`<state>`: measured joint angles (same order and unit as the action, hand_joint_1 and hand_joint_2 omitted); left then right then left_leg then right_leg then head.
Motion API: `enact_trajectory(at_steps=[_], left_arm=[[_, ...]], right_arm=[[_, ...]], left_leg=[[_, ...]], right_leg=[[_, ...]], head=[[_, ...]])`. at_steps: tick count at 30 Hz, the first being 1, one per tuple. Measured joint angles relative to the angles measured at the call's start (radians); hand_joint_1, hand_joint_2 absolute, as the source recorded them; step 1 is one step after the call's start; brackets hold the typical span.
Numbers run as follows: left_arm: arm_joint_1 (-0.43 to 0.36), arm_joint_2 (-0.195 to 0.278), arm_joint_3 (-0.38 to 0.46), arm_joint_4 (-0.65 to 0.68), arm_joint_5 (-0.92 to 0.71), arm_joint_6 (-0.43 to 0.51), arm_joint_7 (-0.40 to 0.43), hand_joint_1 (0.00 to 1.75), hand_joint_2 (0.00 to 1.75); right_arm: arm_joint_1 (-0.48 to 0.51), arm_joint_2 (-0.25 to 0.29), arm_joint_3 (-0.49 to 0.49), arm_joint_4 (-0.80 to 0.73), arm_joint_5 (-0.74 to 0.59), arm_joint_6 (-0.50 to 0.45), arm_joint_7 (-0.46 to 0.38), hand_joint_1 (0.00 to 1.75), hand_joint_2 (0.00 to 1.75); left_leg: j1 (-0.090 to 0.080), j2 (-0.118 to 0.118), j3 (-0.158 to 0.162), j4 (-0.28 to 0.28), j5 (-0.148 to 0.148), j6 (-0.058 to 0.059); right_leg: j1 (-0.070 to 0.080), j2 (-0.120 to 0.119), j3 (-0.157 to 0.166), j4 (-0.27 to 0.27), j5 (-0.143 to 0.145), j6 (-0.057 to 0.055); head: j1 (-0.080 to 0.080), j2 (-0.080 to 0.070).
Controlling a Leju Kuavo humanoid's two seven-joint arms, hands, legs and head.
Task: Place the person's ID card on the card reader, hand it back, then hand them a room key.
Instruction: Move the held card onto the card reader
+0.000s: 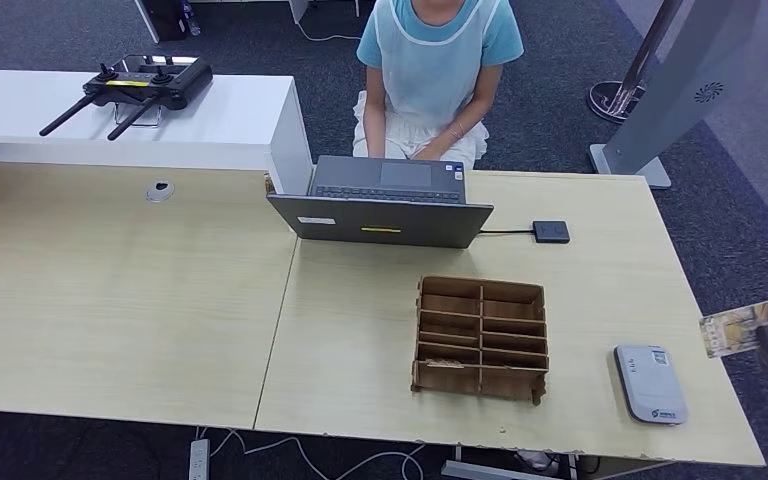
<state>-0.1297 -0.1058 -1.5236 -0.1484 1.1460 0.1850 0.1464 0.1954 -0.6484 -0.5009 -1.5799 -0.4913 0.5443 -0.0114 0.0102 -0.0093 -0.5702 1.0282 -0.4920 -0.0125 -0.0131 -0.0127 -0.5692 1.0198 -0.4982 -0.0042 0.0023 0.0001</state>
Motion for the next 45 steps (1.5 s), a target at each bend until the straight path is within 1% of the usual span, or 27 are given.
enact_trajectory(at_steps=[5,7,9,12,14,16,18,23,29,36,45], left_arm=[[0.002,0.005,0.0,0.0,0.0,0.005,-0.003,0.0,0.0],[0.003,0.007,0.0,0.0,0.001,0.005,-0.003,0.0,0.0],[0.004,0.008,0.0,0.0,0.001,0.005,-0.003,0.0,0.0],[0.004,0.009,0.0,0.0,0.001,0.005,-0.002,0.0,0.0],[0.004,0.009,0.0,0.0,0.002,0.005,-0.001,0.0,0.0],[0.004,0.009,0.0,0.0,0.002,0.004,0.002,0.0,0.0],[0.004,0.009,0.0,0.0,0.002,0.002,0.006,0.0,0.0],[0.004,0.01,0.0,0.0,-0.001,-0.006,0.013,0.0,0.0],[0.004,0.01,0.0,0.0,-0.002,-0.005,0.015,0.0,0.0],[0.004,0.01,0.0,0.0,-0.002,-0.005,0.015,0.0,0.0],[0.004,0.011,-0.001,0.0,0.001,-0.003,0.016,0.0,0.0]], right_arm=[[0.028,0.019,-0.011,-0.015,0.006,-0.002,0.005,1.75,1.75],[0.031,0.026,-0.014,-0.017,0.032,-0.013,0.005,1.75,1.75],[0.029,0.036,-0.012,-0.014,0.117,-0.058,-0.008,1.75,1.75],[0.012,0.066,0.013,0.003,0.298,-0.17,-0.047,1.75,1.75],[-0.002,0.089,0.039,0.02,0.397,-0.244,-0.058,1.75,1.75],[-0.017,0.11,0.065,0.04,0.465,-0.299,-0.059,1.75,1.75],[-0.031,0.124,0.085,0.064,0.499,-0.326,-0.06,1.75,1.75],[-0.066,0.147,0.111,0.148,0.524,-0.342,-0.06,1.75,1.75],[-0.074,0.17,0.121,0.219,0.522,-0.342,-0.07,1.75,1.75],[-0.076,0.183,0.124,0.248,0.522,-0.34,-0.072,1.75,1.75],[-0.077,0.201,0.108,0.269,0.549,-0.304,-0.072,1.75,1.75]], left_leg=[[0.0,0.001,0.001,0.0,0.0,0.0],[0.0,0.001,0.001,0.0,0.0,0.0],[0.0,0.001,0.001,0.0,0.0,0.0],[0.0,0.002,0.001,0.0,0.0,0.0],[0.0,0.003,0.001,0.0,0.0,0.0],[0.0,0.003,0.001,0.0,0.0,0.0],[0.0,0.003,0.001,0.0,0.0,0.0],[0.0,0.003,0.001,0.0,0.0,0.0],[0.0,0.003,0.001,0.0,0.0,0.0],[0.0,0.003,0.001,0.0,0.0,0.0],[0.0,0.003,0.001,0.0,0.0,0.0]], right_leg=[[0.0,0.002,0.0,0.0,0.0,0.0],[0.0,0.002,0.0,0.0,0.0,0.0],[0.0,0.002,0.0,0.0,0.0,0.0],[0.0,0.003,0.0,0.0,0.0,0.0],[0.0,0.003,0.0,0.0,0.0,0.0],[0.0,0.003,0.0,0.0,0.0,0.0],[0.0,0.003,0.0,0.0,0.0,0.0],[0.0,0.003,0.0,0.0,0.0,0.0],[0.0,0.003,0.0,0.0,0.0,0.0],[0.0,0.003,0.0,0.0,0.0,0.0],[0.0,0.003,0.0,0.0,0.0,0.0]], head=[[0.0,0.0],[0.0,0.0],[0.0,0.0],[0.0,0.0],[0.0,0.0],[0.0,0.0],[0.0,0.0],[0.0,0.0],[0.0,0.0],[0.0,0.0],[0.0,0.0]])
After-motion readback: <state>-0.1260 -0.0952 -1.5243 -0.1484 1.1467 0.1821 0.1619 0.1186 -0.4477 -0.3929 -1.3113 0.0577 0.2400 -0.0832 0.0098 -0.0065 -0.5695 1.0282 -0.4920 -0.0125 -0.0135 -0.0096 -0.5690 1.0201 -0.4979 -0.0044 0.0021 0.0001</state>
